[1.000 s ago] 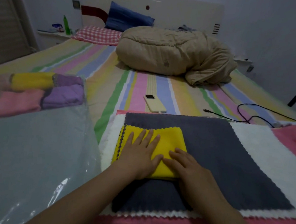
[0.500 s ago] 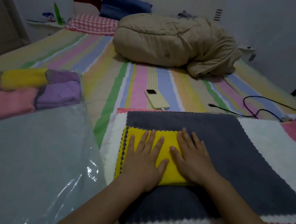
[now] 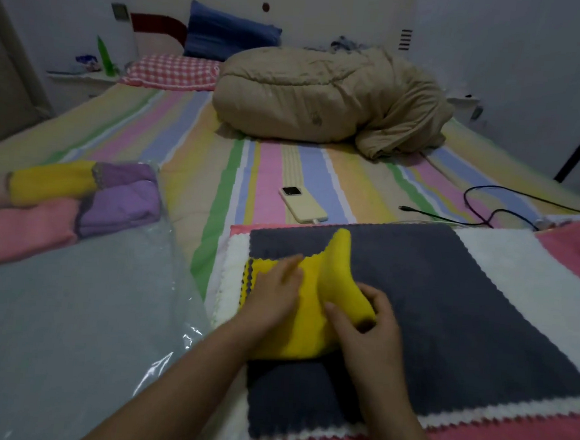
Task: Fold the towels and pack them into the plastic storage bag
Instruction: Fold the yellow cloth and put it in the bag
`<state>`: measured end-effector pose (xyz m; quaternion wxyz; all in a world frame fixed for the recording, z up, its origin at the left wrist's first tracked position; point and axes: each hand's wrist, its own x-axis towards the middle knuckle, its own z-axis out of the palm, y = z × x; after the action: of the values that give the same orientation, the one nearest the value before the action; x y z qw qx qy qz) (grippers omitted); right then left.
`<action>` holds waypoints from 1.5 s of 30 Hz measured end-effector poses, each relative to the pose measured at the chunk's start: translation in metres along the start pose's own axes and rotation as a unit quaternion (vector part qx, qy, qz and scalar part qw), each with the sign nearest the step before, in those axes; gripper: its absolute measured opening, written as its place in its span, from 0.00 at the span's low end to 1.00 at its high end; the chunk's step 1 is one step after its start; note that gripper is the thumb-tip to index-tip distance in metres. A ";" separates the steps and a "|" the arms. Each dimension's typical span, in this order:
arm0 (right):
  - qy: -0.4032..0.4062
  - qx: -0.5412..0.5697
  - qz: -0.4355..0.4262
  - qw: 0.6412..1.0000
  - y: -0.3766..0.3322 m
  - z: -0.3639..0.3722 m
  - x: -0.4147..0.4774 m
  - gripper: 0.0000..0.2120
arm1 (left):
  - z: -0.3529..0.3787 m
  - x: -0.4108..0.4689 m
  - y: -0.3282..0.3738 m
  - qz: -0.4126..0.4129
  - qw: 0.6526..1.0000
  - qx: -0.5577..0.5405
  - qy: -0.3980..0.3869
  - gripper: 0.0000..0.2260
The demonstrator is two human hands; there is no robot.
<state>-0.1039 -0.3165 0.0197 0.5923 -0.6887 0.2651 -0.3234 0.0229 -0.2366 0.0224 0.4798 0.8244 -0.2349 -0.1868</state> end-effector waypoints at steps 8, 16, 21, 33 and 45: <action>-0.157 -0.333 -0.319 0.873 0.010 0.042 -0.010 0.31 | -0.071 -0.006 -0.014 -0.163 0.939 -0.278 0.120 0.05; -0.269 -0.381 -0.323 0.823 0.025 0.028 -0.007 0.27 | -0.063 0.000 -0.024 -0.206 0.955 -0.201 0.072 0.29; -0.336 -0.267 -0.181 0.885 0.009 0.027 -0.009 0.25 | -0.057 -0.006 -0.008 -0.177 0.962 -0.171 0.122 0.21; -0.289 0.199 0.249 0.903 -0.053 0.018 -0.021 0.30 | -0.093 -0.083 0.040 -0.025 0.958 -0.271 -0.091 0.16; -0.340 0.175 0.250 0.889 -0.072 0.062 -0.075 0.24 | -0.187 -0.215 -0.093 0.201 0.894 0.389 0.093 0.24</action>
<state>-0.1063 -0.2092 0.0756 0.8186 -0.5524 0.1497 0.0485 -0.0340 0.0565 0.0463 0.1679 0.8939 -0.4040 0.0978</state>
